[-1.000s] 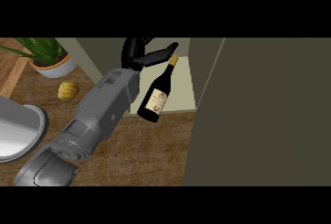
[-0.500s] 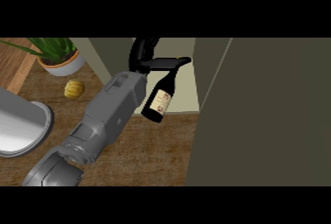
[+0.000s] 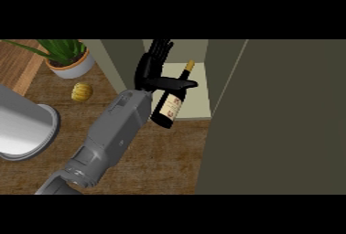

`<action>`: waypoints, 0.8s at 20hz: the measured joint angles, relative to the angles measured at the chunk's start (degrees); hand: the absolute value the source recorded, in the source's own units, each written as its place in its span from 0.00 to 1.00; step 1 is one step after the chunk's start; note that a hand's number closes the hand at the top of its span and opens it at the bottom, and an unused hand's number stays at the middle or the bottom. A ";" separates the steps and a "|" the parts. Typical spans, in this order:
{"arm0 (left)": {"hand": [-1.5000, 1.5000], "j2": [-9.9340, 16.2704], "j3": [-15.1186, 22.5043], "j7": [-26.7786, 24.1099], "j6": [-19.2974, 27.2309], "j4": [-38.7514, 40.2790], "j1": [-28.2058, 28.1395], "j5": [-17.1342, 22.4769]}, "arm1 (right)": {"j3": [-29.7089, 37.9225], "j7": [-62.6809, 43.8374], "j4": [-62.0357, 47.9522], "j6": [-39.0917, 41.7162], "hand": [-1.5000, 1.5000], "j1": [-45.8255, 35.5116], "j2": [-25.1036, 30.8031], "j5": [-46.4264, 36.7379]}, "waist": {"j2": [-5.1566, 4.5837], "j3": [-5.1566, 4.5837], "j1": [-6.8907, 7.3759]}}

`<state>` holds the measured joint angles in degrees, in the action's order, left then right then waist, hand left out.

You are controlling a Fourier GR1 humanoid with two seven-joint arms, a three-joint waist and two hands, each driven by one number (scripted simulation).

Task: Pick up the wine, place it into the cabinet and close the cabinet

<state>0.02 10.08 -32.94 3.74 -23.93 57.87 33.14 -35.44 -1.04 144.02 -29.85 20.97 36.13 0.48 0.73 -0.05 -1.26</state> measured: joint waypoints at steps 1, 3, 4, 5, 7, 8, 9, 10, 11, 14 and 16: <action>0.00 -0.01 0.98 0.20 -0.17 -1.48 -1.31 0.54 | -0.28 0.24 0.04 -0.16 0.00 0.29 0.10 -0.04 | 0.09 -0.01 -0.03; 0.00 -0.03 2.67 1.39 0.05 -5.26 -3.55 1.46 | 0.12 -0.09 -0.01 -0.62 0.00 -0.06 -0.06 -0.06 | 0.17 -0.01 0.54; 0.00 -0.02 3.64 1.79 0.10 -7.19 -4.90 1.98 | 0.41 -0.36 0.02 -0.63 0.00 -0.26 0.14 -0.04 | 0.21 -0.01 0.71; 0.00 -0.02 4.77 2.00 0.26 -9.04 -6.65 2.40 | 0.52 -0.60 0.04 -0.66 0.00 -0.33 0.37 -0.05 | 0.23 -0.01 0.81; 0.00 0.06 6.04 2.49 0.27 -12.59 -10.19 2.46 | -0.07 -0.49 0.02 -0.94 0.00 0.11 0.41 -0.11 | 0.28 -0.01 1.23; 0.00 0.05 7.04 2.80 0.97 -14.70 -11.88 2.78 | 0.22 -0.53 0.02 -0.97 0.00 -0.14 0.47 -0.10 | 0.27 0.00 1.35; 0.00 0.04 7.95 3.42 1.44 -17.03 -13.63 3.12 | 0.10 -0.35 0.00 -1.02 0.00 -0.05 0.54 -0.12 | 0.32 0.00 1.49; 0.00 0.03 9.09 3.62 2.03 -19.37 -15.76 3.31 | 0.29 -0.04 0.00 -1.16 0.00 0.34 0.73 -0.13 | 0.40 0.01 1.55; 0.00 0.22 9.77 4.06 2.36 -21.63 -17.66 3.13 | 0.36 0.23 0.01 -1.38 0.00 0.80 0.82 -0.14 | 0.40 0.02 1.65; 0.00 0.70 12.05 5.55 4.01 -28.68 -23.42 2.35 | -0.19 1.05 0.03 -1.75 0.00 1.59 1.14 -0.24 | 0.42 0.03 1.90; 0.00 1.84 12.97 6.04 4.03 -32.62 -27.08 2.11 | 0.26 1.24 0.18 -1.90 0.00 1.70 1.66 -0.26 | 0.30 0.02 1.84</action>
<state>1.86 23.05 -26.90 7.77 -56.54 30.79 35.25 -35.18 0.21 144.20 -31.75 22.67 37.79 0.22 1.03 -0.03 0.58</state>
